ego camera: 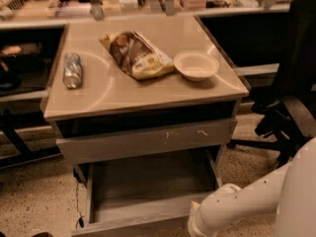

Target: Open middle drawer

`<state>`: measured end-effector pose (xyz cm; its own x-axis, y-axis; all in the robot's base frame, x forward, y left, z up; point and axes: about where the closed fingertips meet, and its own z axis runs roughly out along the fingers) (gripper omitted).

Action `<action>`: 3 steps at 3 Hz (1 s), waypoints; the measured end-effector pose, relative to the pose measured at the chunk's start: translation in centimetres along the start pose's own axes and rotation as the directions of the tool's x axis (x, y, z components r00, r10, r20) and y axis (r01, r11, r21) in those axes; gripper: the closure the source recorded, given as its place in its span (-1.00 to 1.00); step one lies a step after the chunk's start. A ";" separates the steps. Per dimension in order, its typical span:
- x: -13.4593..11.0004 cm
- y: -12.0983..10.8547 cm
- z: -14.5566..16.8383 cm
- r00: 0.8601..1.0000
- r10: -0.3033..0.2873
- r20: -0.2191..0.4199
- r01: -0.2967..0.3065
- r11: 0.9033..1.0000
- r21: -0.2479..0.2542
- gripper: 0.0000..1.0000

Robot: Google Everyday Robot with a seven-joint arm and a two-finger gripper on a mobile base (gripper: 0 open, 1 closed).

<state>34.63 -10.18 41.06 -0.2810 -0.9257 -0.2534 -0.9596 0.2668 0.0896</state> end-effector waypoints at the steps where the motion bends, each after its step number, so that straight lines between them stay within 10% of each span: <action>1: 1.5 1.1 -2.6 0.998 0.069 0.015 -0.070 0.996 0.056 -1.00; 3: 10.5 11.4 -7.4 0.971 0.230 -0.071 -0.224 0.971 0.085 -1.00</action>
Offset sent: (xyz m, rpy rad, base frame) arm -0.2017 -0.1019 0.0716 -0.1604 0.0314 -0.2657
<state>20.84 -18.86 46.54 -0.4926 -0.8560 -0.1567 -0.8699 0.4893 0.0615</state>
